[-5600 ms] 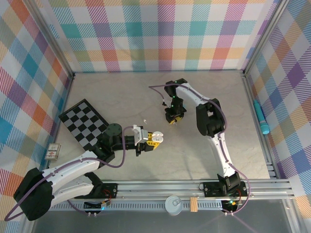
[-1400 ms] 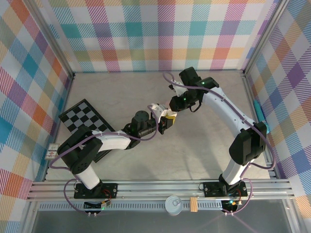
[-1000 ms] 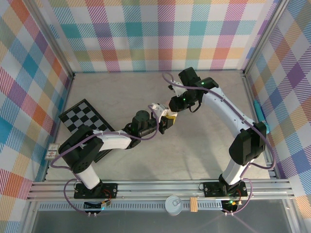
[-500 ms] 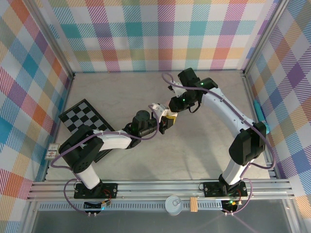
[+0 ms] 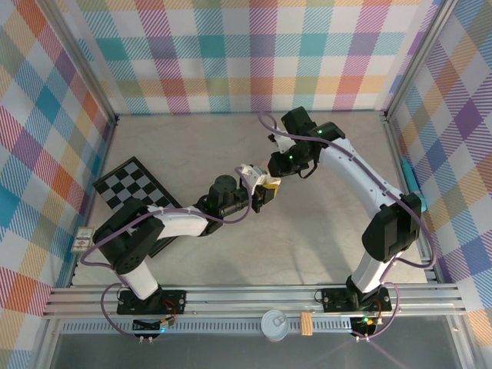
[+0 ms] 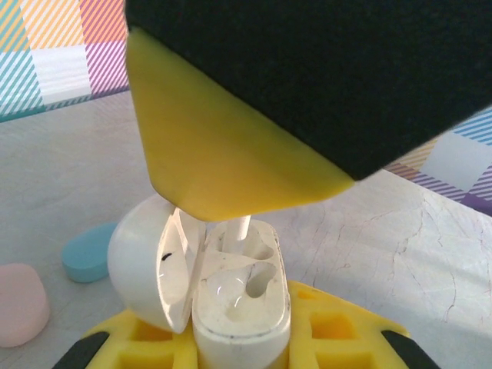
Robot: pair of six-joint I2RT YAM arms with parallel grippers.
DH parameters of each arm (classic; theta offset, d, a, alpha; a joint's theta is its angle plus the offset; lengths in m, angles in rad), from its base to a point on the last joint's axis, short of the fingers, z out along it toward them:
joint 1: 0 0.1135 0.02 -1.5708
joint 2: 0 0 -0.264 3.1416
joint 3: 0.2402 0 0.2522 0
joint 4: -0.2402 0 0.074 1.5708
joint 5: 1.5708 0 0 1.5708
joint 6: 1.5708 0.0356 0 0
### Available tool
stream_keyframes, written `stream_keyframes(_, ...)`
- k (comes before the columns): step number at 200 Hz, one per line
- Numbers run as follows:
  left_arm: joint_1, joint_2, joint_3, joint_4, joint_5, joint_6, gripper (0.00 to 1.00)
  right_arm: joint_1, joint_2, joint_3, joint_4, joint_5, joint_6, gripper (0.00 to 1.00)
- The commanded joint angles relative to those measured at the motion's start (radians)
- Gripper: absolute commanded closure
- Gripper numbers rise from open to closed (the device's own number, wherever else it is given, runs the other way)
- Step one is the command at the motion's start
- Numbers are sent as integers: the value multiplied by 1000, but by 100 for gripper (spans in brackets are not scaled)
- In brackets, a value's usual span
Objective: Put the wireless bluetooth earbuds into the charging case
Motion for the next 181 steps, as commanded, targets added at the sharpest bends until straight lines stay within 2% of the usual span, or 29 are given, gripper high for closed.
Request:
stream_keyframes(1,-10,4,4,148,34,37,95,10,11,16,-62,-26,25,81)
stream_keyframes(41,-11,13,-29,200,31,73,96,11,21,34,-68,-41,29,81)
stream_keyframes(181,-10,36,-31,209,24,151,96,11,23,26,-88,-57,14,80)
